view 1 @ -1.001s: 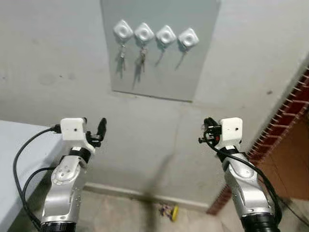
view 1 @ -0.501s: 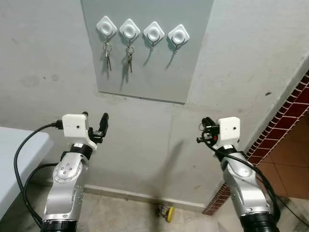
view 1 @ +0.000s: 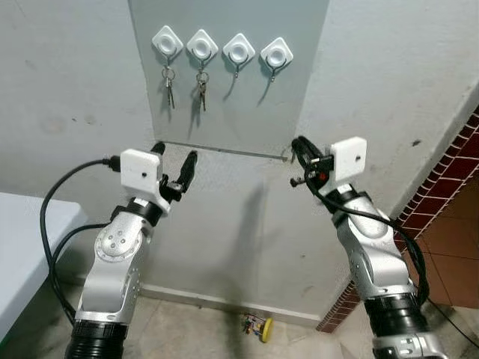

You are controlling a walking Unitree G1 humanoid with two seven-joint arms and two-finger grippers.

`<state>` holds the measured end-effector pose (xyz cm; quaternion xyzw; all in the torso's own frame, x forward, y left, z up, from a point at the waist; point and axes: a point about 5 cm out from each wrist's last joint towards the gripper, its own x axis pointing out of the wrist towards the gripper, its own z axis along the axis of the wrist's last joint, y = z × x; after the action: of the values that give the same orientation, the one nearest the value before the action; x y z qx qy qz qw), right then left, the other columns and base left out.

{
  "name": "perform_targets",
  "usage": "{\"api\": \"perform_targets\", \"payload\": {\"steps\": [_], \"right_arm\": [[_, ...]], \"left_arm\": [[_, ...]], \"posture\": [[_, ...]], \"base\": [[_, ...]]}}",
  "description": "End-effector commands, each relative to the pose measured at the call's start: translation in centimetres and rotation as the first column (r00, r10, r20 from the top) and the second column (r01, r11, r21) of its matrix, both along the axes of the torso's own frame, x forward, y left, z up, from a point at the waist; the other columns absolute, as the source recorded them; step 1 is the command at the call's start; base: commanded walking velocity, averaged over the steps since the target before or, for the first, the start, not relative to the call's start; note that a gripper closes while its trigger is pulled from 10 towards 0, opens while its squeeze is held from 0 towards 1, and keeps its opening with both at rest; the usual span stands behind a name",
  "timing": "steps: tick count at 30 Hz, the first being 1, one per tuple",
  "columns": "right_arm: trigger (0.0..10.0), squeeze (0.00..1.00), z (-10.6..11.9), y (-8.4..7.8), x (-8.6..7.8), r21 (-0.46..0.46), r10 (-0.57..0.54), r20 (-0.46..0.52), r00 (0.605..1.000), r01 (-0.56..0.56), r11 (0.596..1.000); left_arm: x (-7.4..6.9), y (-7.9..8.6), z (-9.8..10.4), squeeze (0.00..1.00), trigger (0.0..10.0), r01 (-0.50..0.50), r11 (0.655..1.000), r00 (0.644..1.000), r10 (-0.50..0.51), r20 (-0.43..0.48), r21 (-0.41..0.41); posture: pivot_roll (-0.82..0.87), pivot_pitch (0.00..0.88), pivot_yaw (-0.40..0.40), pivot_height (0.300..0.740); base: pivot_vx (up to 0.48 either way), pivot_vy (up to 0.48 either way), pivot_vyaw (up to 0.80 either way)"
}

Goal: Hang keys on a hook

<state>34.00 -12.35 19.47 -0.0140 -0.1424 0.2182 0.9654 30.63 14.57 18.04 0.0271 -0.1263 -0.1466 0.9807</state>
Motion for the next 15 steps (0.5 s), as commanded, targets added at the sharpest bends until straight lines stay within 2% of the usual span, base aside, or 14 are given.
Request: {"api": "perform_targets", "payload": {"steps": [1, 4, 8, 15], "right_arm": [[10.0, 0.00, 1.1, 0.3, 0.3, 0.023, 0.020, 0.035, 0.999, -0.021, 1.000], [10.0, 0.00, 1.9, 1.2, 1.0, 0.029, 0.057, 0.057, 0.997, -0.059, 0.998], [10.0, 0.00, 2.4, 1.8, 1.4, 0.031, 0.075, 0.063, 0.995, -0.077, 0.997], [10.0, 0.00, 4.2, 3.9, 2.6, 0.077, 0.133, 0.100, 0.986, -0.141, 0.987]], "left_arm": [[0.2, -0.4, 0.7, 0.00, 10.0, 0.021, 0.999, 0.999, -0.021, 0.025, 0.026], [0.4, -0.7, 1.2, 0.00, 10.0, 0.032, 0.999, 0.999, -0.032, 0.028, 0.005], [0.5, -0.9, 1.3, 0.00, 10.0, 0.035, 0.999, 0.999, -0.035, 0.031, 0.010], [0.7, -1.1, 2.2, 0.00, 10.0, 0.041, 0.999, 0.998, -0.041, 0.055, 0.013]], "posture": [[-0.10, 0.028, -0.028, 0.740], [-0.10, 0.028, -0.025, 0.740], [-0.10, 0.029, -0.024, 0.740], [-0.08, 0.031, -0.029, 0.740]], "base": [[0.000, 0.000, 0.00], [0.000, 0.000, 0.00], [0.000, 0.000, 0.00], [0.000, 0.000, 0.00]]}}
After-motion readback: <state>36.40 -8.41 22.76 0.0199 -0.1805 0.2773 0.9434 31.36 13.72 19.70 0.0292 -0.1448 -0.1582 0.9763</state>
